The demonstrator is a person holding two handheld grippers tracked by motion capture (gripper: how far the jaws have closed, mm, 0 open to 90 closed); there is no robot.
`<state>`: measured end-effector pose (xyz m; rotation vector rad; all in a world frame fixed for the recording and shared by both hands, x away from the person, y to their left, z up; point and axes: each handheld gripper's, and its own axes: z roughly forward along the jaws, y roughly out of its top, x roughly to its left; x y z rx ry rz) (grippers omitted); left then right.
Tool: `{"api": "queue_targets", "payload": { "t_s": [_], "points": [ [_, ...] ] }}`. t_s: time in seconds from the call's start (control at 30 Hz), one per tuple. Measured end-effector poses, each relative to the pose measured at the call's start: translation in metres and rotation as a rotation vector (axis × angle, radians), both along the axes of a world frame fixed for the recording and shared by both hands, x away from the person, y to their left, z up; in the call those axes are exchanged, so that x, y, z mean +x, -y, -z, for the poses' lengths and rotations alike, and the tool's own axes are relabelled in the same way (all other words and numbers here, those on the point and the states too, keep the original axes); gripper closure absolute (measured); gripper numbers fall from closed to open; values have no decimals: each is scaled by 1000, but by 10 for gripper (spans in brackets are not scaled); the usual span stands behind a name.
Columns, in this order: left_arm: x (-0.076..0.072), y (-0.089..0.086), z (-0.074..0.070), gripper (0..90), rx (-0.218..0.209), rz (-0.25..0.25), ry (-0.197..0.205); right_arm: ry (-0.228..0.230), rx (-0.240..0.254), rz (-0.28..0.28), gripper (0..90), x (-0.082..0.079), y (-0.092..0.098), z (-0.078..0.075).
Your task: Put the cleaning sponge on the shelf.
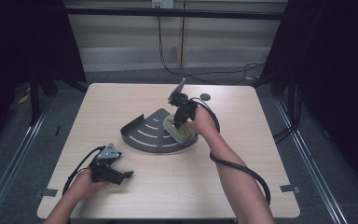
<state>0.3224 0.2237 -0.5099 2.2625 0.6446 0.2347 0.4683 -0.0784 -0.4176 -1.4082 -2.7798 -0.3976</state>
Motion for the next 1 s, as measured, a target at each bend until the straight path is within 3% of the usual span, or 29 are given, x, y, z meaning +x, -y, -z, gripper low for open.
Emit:
{"api": "queue_targets", "payload": {
  "t_s": [1.0],
  "points": [
    [0,0,0,74,-1,1,1,8,4,5,710,-1,4,8]
  ]
}}
